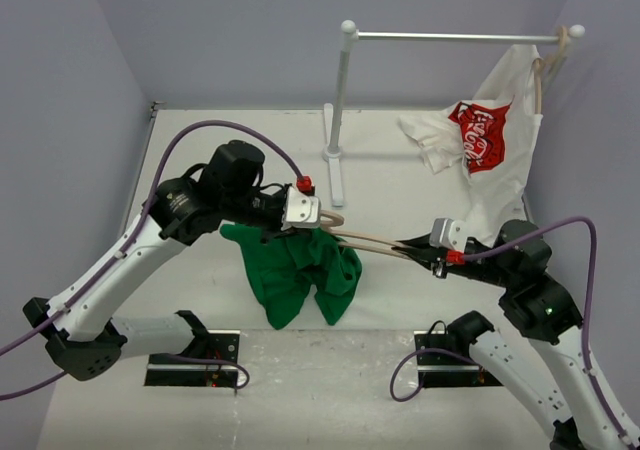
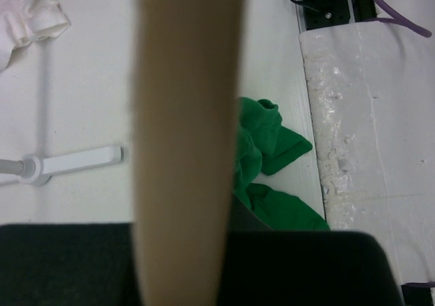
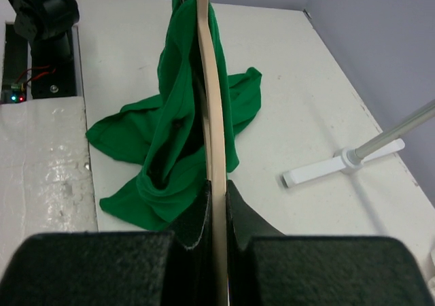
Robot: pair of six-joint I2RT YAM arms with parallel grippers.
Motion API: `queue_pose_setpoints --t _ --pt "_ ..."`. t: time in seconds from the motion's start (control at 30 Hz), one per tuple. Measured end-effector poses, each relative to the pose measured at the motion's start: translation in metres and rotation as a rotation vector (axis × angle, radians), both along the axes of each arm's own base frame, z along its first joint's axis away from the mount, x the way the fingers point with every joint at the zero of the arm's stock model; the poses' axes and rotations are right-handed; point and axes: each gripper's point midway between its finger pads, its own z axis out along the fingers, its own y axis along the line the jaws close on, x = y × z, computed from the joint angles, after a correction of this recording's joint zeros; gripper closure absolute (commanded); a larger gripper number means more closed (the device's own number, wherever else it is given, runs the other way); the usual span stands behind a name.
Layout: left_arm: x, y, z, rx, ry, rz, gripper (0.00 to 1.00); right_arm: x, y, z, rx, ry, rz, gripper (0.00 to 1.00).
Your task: Place the t-shirt on the hanger
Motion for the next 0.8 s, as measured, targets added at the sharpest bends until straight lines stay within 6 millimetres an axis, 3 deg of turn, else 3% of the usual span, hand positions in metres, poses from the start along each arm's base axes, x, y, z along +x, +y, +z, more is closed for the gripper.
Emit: queue_pose_setpoints --t 0.03,0.07,0.1,0.17,0.33,0.5,0.57,0.67,0.73,0.8 --pt "0.001 0.001 0.000 -0.002 -0.008 0.008 1.00 0.003 0.001 0.000 0.011 0.006 -0.012 0.29" --pt "0.002 0.001 0.001 -0.006 -0.015 0.015 1.00 0.006 0.001 0.000 0.026 0.013 -0.028 0.07" --pt "0.003 0.002 0.001 -0.009 -0.021 0.025 1.00 0.012 0.001 0.001 0.048 0.028 -0.062 0.01" --pt "0.009 0.002 0.002 -0.012 -0.038 0.063 1.00 0.030 -0.006 0.003 0.120 0.091 -0.202 0.01" --pt "0.034 0.005 0.003 -0.006 -0.094 0.193 1.00 0.067 -0.050 0.016 0.358 0.242 -0.622 0.01" --pt "0.059 0.013 0.007 -0.011 -0.134 0.346 1.00 0.062 -0.078 0.027 0.622 0.413 -0.799 0.08" --pt "0.063 0.014 0.011 -0.031 -0.136 0.379 1.00 0.052 -0.070 0.034 0.715 0.483 -0.735 0.11" --pt "0.063 0.013 0.018 -0.071 -0.135 0.396 1.00 0.050 -0.042 0.025 0.775 0.636 -0.616 0.17" --pt "0.061 0.012 0.020 -0.092 -0.131 0.396 1.00 0.056 -0.018 -0.001 0.754 0.763 -0.563 0.19" --pt "0.059 0.011 0.022 -0.107 -0.124 0.394 1.00 0.061 0.005 -0.039 0.703 0.904 -0.550 0.20"
